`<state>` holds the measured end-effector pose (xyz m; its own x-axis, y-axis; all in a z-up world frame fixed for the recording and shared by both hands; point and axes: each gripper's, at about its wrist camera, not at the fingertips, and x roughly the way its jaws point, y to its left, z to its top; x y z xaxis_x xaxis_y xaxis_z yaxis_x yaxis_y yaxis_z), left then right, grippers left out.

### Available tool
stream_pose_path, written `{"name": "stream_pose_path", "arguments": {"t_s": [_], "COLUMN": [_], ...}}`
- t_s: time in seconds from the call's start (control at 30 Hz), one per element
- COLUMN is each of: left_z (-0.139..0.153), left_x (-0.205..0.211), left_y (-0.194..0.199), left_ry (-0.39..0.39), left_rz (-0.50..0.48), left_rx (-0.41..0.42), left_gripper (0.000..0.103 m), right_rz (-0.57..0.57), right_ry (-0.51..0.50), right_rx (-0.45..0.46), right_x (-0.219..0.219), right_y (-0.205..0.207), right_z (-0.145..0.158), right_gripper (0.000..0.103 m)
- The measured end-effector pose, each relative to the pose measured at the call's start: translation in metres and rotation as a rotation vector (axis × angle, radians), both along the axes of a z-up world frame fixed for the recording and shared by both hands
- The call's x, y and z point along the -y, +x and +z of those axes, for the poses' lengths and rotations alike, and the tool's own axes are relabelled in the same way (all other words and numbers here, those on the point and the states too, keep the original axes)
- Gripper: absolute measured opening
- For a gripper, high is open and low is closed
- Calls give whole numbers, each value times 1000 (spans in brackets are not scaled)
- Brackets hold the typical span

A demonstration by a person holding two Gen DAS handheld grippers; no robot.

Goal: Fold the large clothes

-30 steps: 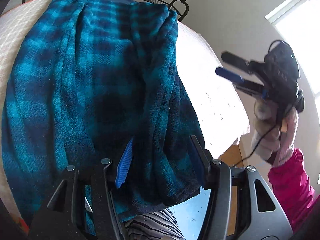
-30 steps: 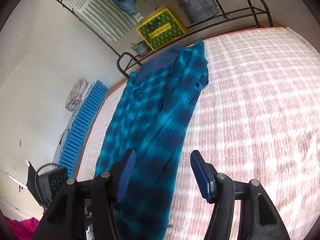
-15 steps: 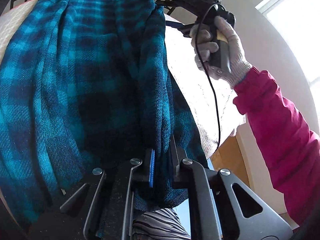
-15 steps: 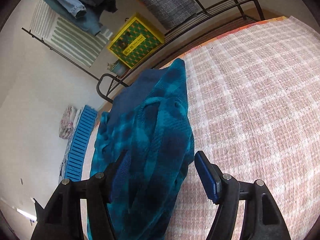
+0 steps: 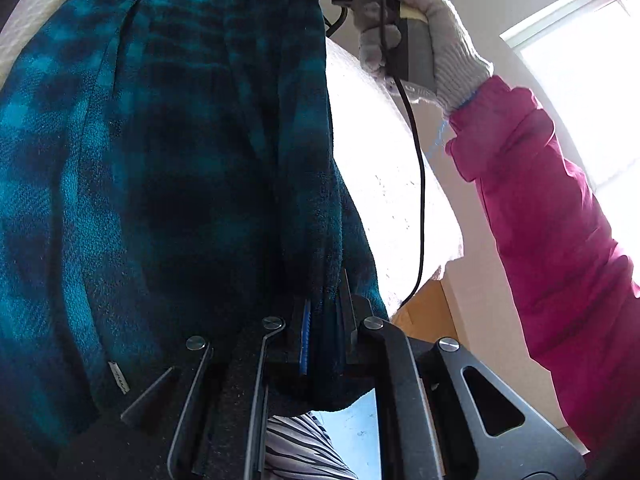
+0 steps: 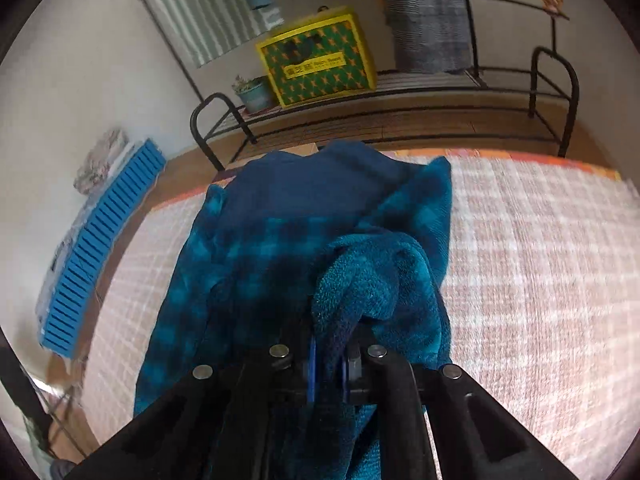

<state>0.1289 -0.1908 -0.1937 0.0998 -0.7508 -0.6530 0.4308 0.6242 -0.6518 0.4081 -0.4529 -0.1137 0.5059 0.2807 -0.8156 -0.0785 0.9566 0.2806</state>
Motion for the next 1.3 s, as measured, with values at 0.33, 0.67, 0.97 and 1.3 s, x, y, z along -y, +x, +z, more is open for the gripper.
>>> {"name": "stream_pose_path", "arguments": {"t_s": [0.33,0.67,0.97,1.3], "left_z": [-21,-22,-20,-26], "left_x": [-29,-28,-27,-34], "left_y": [6,19,12,12], "left_ry": [-39,-61,-58,-80], "left_rz": [32,28,24,44], "left_rx": [-80,-75,-66,-67], "left_gripper": [7,7,7,7], "right_rz": [199,84,60,63], "right_ry": [-68,-42,-134,-123], "right_rx": [-184,-89,-161,-10], "right_x": [-115,-39,-47,-78], "right_y": [38,13,45,58], "right_z": [-50,-1,-36,-8], "right_gripper": [33,37,17,2]}}
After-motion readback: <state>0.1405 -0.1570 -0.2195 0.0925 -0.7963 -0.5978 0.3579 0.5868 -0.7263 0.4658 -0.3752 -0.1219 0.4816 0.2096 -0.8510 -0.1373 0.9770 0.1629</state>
